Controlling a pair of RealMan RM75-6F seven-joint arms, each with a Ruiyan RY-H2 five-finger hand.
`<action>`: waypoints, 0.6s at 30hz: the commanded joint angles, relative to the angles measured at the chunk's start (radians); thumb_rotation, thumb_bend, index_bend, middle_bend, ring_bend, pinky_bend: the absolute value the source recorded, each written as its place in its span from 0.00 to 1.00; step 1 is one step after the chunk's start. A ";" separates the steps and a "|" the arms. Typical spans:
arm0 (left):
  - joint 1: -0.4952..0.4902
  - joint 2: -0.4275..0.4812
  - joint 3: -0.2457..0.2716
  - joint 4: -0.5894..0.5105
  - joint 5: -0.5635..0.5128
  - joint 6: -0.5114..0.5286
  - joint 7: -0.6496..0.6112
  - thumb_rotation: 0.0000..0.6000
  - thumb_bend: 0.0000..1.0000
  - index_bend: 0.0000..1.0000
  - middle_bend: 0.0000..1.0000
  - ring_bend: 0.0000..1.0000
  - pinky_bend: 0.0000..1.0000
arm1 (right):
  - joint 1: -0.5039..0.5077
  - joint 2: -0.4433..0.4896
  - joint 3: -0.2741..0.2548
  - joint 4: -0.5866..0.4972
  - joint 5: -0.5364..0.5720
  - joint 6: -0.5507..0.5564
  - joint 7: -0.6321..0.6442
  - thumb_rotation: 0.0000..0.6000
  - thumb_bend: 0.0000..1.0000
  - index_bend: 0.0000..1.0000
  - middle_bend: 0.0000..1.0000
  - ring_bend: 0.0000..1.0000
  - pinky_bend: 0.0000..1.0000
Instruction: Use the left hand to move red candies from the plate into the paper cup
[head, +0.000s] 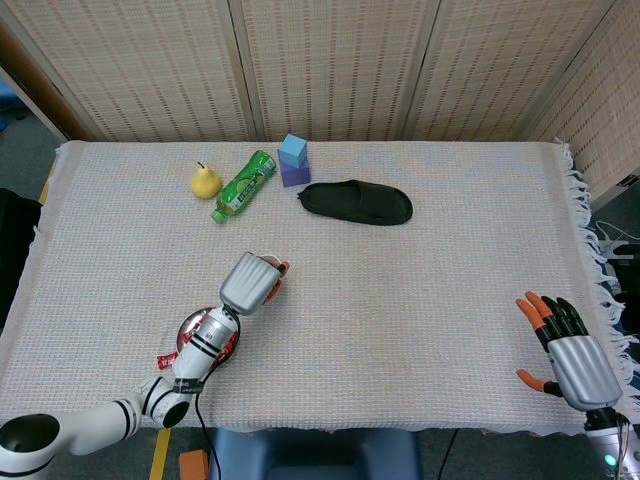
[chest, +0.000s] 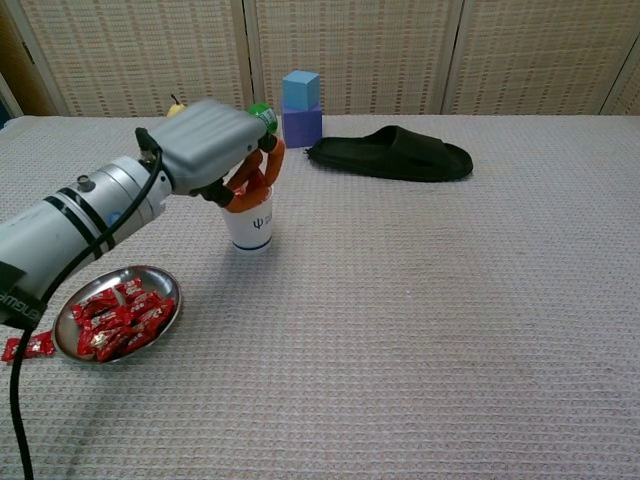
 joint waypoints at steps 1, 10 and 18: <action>-0.015 -0.015 -0.001 0.036 -0.016 -0.004 -0.021 1.00 0.55 0.68 0.69 0.84 1.00 | 0.002 -0.001 0.000 -0.001 0.002 -0.003 -0.003 1.00 0.04 0.00 0.00 0.00 0.00; -0.025 -0.030 0.020 0.072 -0.049 -0.018 0.016 1.00 0.49 0.45 0.52 0.83 1.00 | -0.007 -0.001 -0.003 -0.004 -0.008 0.016 -0.006 1.00 0.04 0.00 0.00 0.00 0.00; -0.018 -0.004 0.026 0.012 -0.071 0.002 0.053 1.00 0.43 0.24 0.26 0.81 1.00 | -0.012 0.000 -0.007 -0.003 -0.021 0.028 -0.004 1.00 0.04 0.00 0.00 0.00 0.00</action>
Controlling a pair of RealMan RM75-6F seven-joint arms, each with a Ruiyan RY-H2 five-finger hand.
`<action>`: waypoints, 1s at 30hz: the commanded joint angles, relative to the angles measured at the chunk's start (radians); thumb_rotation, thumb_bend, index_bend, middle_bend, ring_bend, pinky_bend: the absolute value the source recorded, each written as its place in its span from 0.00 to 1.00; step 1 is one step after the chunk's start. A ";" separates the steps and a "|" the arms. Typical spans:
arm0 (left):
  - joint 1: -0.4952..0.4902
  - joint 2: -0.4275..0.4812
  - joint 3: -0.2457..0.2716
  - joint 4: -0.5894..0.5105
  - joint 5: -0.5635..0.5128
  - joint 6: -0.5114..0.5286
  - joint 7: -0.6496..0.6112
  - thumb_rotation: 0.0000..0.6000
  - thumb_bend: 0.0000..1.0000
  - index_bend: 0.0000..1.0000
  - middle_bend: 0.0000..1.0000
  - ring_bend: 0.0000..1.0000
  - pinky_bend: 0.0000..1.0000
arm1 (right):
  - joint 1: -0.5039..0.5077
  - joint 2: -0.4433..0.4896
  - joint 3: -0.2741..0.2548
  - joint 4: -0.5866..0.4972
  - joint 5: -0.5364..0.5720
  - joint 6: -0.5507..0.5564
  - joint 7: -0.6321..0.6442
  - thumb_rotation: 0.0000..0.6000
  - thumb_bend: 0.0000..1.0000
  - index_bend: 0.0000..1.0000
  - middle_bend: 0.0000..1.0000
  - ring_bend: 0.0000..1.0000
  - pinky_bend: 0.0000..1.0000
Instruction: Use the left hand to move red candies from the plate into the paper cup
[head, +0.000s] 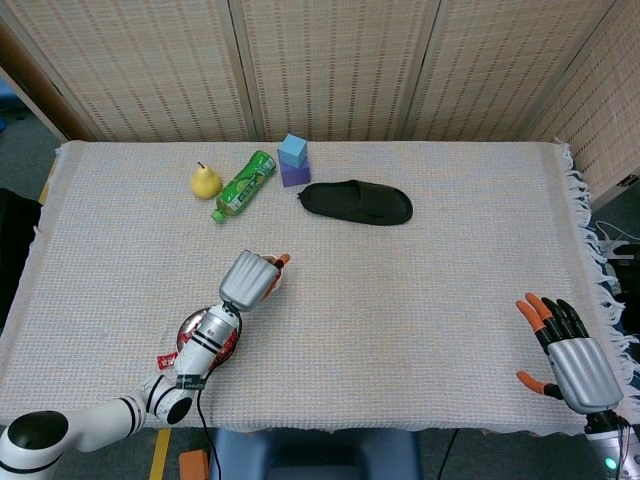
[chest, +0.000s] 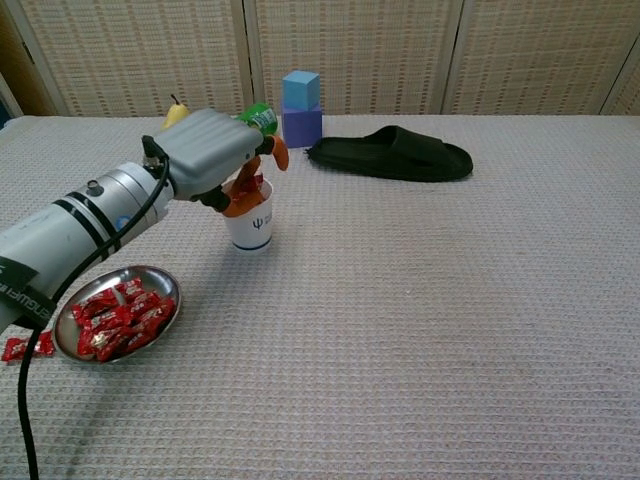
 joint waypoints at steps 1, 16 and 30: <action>0.003 0.015 0.006 -0.026 -0.002 0.010 0.011 1.00 0.43 0.23 0.25 0.81 1.00 | -0.003 0.000 -0.001 0.000 -0.005 0.006 0.000 1.00 0.04 0.00 0.00 0.00 0.00; 0.034 0.106 0.020 -0.134 -0.012 0.070 0.049 1.00 0.43 0.22 0.23 0.81 1.00 | 0.006 -0.002 -0.001 0.002 -0.002 -0.012 -0.004 1.00 0.04 0.00 0.00 0.00 0.00; 0.330 0.372 0.328 -0.481 0.185 0.320 -0.188 1.00 0.41 0.15 0.24 0.81 1.00 | -0.011 0.005 -0.020 0.003 -0.055 0.034 0.014 1.00 0.04 0.00 0.00 0.00 0.00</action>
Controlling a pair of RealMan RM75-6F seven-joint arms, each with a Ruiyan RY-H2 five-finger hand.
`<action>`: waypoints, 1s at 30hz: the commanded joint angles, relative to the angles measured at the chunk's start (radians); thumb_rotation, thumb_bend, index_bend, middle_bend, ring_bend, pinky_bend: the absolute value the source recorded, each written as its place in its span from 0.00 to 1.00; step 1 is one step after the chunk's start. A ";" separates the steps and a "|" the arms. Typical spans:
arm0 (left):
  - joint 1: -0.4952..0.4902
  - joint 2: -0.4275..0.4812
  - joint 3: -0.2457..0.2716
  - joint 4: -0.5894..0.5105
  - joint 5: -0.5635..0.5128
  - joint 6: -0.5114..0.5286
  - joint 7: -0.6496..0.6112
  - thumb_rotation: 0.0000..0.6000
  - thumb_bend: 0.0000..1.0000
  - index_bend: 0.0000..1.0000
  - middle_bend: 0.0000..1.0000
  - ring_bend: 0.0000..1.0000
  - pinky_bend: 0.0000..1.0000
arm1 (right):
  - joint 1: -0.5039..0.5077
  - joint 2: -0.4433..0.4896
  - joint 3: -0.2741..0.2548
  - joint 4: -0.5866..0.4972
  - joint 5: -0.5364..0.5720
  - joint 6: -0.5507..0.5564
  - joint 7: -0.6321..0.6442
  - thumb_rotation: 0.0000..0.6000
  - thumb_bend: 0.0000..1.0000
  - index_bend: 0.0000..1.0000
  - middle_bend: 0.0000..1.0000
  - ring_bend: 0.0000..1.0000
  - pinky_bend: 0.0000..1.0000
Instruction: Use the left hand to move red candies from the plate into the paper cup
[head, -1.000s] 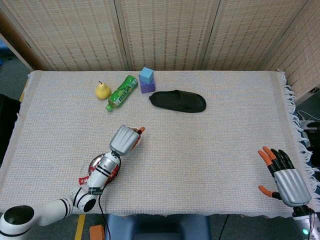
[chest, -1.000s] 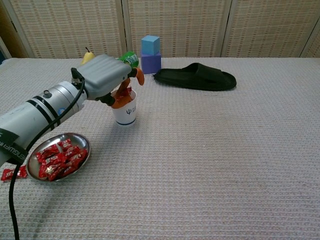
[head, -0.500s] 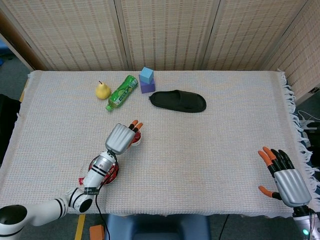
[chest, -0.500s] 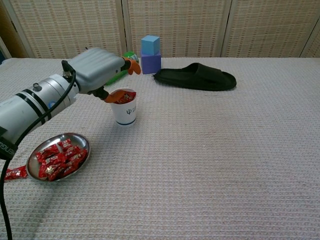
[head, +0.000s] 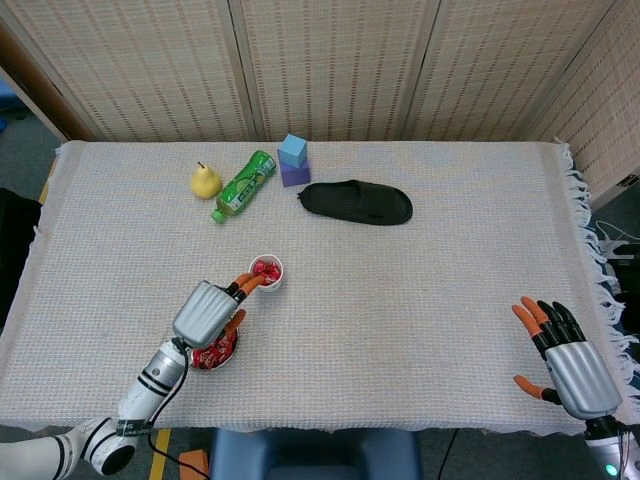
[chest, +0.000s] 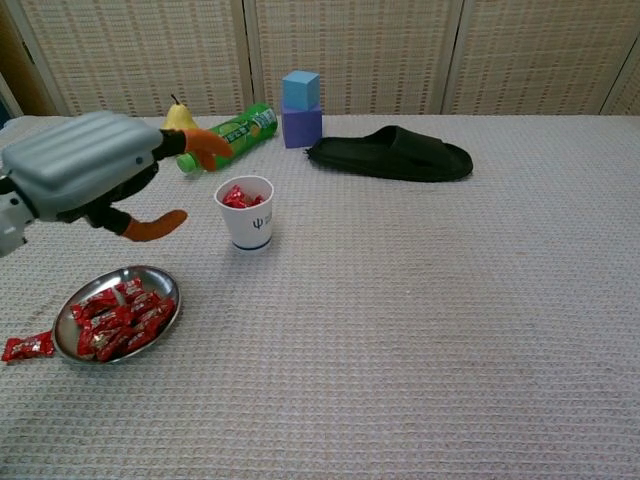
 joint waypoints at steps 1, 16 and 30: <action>0.144 0.073 0.139 -0.056 0.075 0.118 -0.086 1.00 0.41 0.15 0.25 0.81 1.00 | -0.003 0.002 -0.005 0.002 -0.012 0.007 0.006 1.00 0.04 0.00 0.00 0.00 0.00; 0.350 -0.032 0.169 0.206 0.011 0.192 -0.102 1.00 0.41 0.11 0.27 0.81 1.00 | -0.022 0.009 -0.028 0.016 -0.075 0.061 0.032 1.00 0.04 0.00 0.00 0.00 0.00; 0.422 -0.122 0.153 0.392 0.003 0.175 -0.160 1.00 0.40 0.11 0.32 0.81 1.00 | -0.022 0.008 -0.026 0.019 -0.074 0.060 0.035 1.00 0.04 0.00 0.00 0.00 0.00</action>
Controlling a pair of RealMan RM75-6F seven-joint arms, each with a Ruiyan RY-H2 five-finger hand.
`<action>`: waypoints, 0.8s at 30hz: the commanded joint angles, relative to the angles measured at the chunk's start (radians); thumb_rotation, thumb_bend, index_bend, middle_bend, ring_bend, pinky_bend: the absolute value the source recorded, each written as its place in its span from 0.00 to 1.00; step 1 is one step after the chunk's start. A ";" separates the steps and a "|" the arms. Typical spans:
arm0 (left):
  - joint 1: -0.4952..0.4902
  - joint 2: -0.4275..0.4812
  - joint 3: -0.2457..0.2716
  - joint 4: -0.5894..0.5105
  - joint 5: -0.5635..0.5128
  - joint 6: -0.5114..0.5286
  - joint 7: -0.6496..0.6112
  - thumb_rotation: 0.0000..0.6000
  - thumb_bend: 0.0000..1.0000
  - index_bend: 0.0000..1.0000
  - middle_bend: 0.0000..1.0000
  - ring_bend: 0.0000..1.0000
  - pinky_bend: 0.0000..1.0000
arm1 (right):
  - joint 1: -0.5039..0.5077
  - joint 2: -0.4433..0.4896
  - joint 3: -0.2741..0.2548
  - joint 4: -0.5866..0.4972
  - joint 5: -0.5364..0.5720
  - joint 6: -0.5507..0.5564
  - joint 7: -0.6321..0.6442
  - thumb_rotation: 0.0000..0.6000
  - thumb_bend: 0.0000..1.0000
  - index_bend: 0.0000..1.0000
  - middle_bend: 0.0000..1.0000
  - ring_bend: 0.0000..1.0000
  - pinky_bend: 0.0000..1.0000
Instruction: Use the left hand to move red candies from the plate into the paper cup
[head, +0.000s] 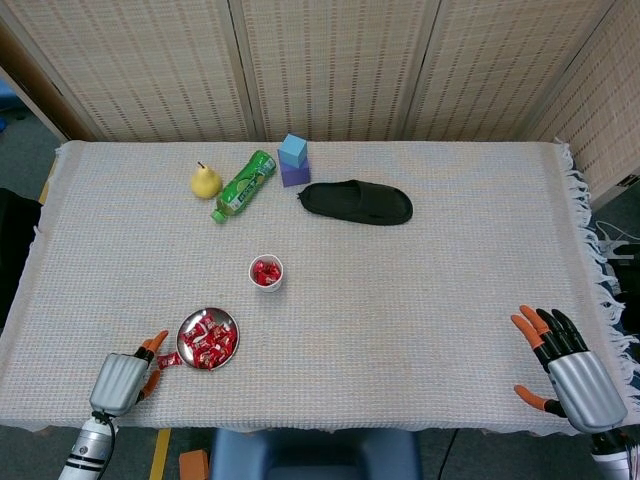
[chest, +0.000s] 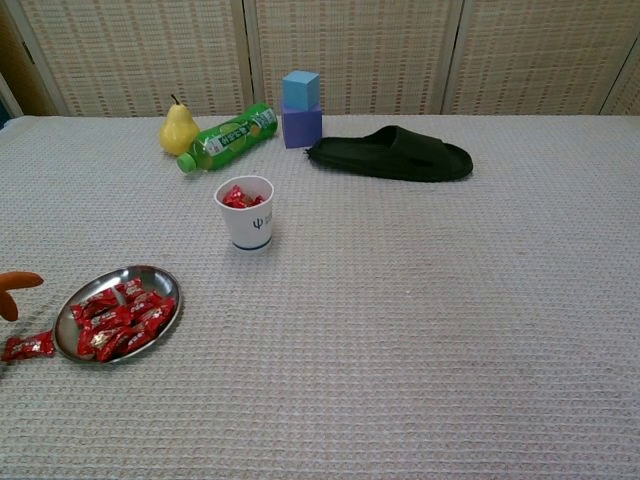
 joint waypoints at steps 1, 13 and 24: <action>0.006 -0.018 0.000 0.017 0.012 -0.008 0.000 1.00 0.40 0.11 0.32 0.81 1.00 | 0.003 -0.001 0.000 -0.001 0.002 -0.007 -0.002 1.00 0.04 0.00 0.00 0.00 0.00; 0.000 -0.071 -0.032 0.085 0.034 -0.023 0.018 1.00 0.39 0.15 0.33 0.82 1.00 | 0.003 0.001 0.000 0.000 0.002 -0.009 -0.003 1.00 0.04 0.00 0.00 0.00 0.00; 0.003 -0.088 -0.044 0.123 0.041 -0.030 0.015 1.00 0.39 0.32 0.45 0.82 1.00 | 0.005 0.000 0.000 -0.004 0.005 -0.017 -0.008 1.00 0.04 0.00 0.00 0.00 0.00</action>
